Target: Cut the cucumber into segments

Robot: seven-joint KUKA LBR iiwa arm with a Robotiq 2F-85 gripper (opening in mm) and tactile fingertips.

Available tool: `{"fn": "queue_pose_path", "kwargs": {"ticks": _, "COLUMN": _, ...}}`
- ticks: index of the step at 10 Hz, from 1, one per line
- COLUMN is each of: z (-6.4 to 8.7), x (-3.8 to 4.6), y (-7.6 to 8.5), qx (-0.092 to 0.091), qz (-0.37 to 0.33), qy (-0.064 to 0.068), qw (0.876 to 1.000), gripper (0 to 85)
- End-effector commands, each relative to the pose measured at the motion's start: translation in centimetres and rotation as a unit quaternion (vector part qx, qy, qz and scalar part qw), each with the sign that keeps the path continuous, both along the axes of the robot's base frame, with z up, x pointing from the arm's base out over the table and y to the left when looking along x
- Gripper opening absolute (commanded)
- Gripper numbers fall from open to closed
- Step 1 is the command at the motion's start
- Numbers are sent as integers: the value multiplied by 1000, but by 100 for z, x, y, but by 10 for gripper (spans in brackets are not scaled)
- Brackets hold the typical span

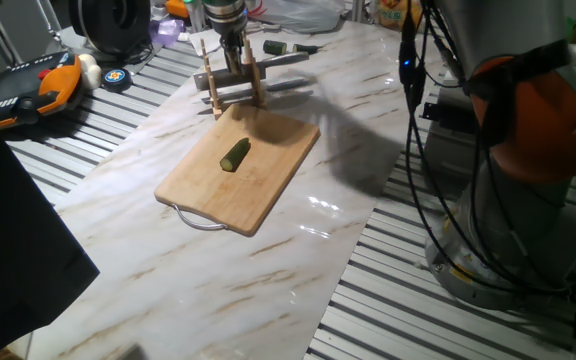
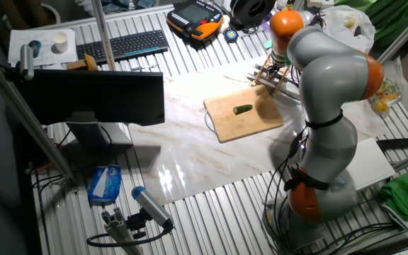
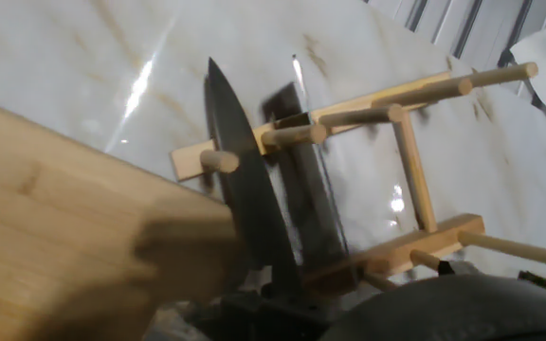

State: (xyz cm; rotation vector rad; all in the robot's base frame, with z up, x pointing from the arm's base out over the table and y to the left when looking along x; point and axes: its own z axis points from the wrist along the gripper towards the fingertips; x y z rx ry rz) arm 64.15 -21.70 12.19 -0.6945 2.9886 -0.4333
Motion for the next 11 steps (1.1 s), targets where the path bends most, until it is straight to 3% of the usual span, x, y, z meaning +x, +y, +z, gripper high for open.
{"fn": "queue_pose_path", "kwargs": {"ticks": 1, "z": -28, "x": 18, "y": -17, "qx": 0, "qz": 2, "qy": 2, "qw": 1000, "gripper": 850}}
{"fn": "queue_pose_path", "kwargs": {"ticks": 4, "z": -141, "x": 96, "y": -33, "qx": 15, "qz": 1, "qy": 11, "qw": 1000, "gripper": 843}}
{"fn": "queue_pose_path", "kwargs": {"ticks": 11, "z": -285, "x": 194, "y": -36, "qx": 23, "qz": -2, "qy": 20, "qw": 1000, "gripper": 830}}
